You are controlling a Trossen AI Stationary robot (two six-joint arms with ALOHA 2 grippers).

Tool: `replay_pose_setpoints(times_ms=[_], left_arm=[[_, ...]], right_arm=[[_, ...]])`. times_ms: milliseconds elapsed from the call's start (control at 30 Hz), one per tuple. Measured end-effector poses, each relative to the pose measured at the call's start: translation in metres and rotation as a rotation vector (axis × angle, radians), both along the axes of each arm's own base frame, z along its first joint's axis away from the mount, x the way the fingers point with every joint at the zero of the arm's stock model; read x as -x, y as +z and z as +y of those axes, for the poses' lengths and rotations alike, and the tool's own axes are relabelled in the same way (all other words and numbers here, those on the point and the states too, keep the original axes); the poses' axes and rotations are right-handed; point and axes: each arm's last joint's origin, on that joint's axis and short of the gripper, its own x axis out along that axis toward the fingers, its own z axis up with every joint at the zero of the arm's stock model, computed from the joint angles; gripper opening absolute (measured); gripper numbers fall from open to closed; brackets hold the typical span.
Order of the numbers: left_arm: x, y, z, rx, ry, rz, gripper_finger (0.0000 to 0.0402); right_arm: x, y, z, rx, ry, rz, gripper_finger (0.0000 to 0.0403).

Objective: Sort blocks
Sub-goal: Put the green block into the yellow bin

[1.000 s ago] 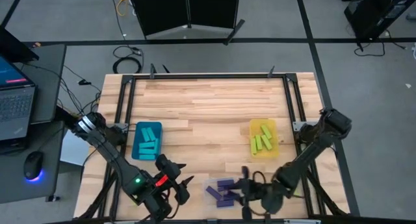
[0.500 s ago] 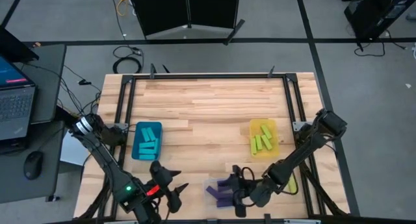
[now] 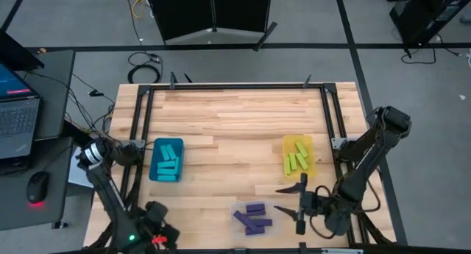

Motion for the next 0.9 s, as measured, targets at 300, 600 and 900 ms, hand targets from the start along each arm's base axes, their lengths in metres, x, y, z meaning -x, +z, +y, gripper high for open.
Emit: replay_pose_setpoints(times_ms=[300, 600, 900], left_arm=[[0.015, -0.035, -0.018, -0.010, 0.035, 0.273, 0.0270], [0.024, -0.067, -0.037, -0.026, 0.081, 0.325, 0.0270], [0.020, -0.072, -0.034, -0.053, 0.072, 0.258, 0.0270]], right_arm=[[0.002, 0.000, -0.009, -0.023, -0.019, -0.009, 0.0233], [0.000, 0.000, -0.011, -0.034, -0.028, -0.017, 0.0231], [-0.004, 0.003, -0.012, -0.058, -0.034, -0.038, 0.0220]])
